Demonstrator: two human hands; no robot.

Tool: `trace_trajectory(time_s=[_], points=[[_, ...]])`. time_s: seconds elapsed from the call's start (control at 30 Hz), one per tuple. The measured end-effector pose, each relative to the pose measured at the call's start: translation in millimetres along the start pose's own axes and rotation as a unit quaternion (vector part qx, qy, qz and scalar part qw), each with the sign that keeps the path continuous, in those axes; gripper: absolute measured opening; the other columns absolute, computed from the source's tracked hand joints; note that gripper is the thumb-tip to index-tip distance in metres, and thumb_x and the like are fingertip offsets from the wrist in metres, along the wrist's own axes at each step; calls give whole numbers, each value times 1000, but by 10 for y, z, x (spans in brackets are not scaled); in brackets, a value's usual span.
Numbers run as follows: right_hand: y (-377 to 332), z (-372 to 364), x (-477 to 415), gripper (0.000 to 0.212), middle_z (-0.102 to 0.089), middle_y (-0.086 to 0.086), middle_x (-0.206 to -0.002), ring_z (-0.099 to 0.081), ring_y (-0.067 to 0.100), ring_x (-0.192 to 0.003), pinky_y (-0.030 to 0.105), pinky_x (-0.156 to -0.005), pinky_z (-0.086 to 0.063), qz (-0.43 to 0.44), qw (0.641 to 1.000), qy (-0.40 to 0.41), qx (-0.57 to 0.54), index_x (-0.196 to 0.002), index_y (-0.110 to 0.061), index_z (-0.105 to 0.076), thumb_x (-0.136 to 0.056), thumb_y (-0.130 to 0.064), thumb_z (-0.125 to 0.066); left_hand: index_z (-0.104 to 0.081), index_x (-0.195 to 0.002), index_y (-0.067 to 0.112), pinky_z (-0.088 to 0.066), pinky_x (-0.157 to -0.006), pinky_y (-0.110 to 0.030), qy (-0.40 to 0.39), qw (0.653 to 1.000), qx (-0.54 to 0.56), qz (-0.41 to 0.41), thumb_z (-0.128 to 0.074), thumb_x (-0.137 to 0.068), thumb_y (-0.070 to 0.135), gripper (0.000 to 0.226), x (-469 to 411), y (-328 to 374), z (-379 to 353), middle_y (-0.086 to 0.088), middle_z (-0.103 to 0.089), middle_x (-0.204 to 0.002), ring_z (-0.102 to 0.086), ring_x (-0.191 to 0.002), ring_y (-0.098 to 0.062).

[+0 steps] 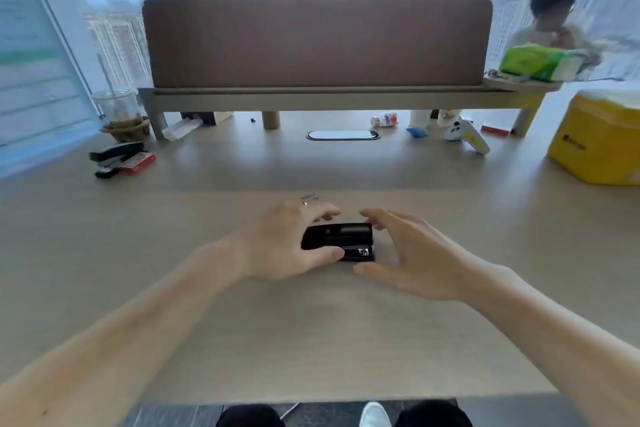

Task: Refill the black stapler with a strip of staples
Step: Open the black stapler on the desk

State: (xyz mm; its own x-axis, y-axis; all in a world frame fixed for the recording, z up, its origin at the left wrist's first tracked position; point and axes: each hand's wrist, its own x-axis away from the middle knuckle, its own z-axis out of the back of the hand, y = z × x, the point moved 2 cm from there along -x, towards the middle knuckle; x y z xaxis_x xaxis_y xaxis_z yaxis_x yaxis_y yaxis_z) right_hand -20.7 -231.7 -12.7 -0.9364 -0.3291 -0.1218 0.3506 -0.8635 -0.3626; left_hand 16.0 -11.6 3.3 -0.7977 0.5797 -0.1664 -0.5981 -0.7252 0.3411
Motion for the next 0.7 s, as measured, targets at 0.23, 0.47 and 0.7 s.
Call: trace_trajectory(time_s=[0.23, 0.47, 0.7], points=[[194, -225, -118, 43, -76, -13, -107, -69, 7, -92, 13, -80, -46, 14, 988, 90, -126, -129, -29, -64, -90, -33, -79, -66, -120, 37, -56, -84, -40, 78, 992, 93, 34, -67, -92, 46, 29, -99, 35, -408, 9, -77, -105, -71, -96, -15], [246, -294, -172, 56, -76, -10, -104, -75, 10, -88, 27, -82, -61, -9, 970, 97, -225, -138, -26, -53, -89, -16, -79, -65, -110, 32, -49, -74, -33, 170, 984, -46, -12, -57, -88, 63, 39, -270, 274, -401, 6, -77, -98, -72, -91, -22], [302, -340, -204, 61, -75, -13, -97, -71, 11, -80, 22, -79, -54, -21, 966, 108, -233, -136, -29, -52, -85, -25, -85, -61, -101, 20, -49, -72, -25, 255, 957, 134, 29, -59, -101, 41, 21, -308, 289, -353, 8, -70, -86, -65, -77, -10]])
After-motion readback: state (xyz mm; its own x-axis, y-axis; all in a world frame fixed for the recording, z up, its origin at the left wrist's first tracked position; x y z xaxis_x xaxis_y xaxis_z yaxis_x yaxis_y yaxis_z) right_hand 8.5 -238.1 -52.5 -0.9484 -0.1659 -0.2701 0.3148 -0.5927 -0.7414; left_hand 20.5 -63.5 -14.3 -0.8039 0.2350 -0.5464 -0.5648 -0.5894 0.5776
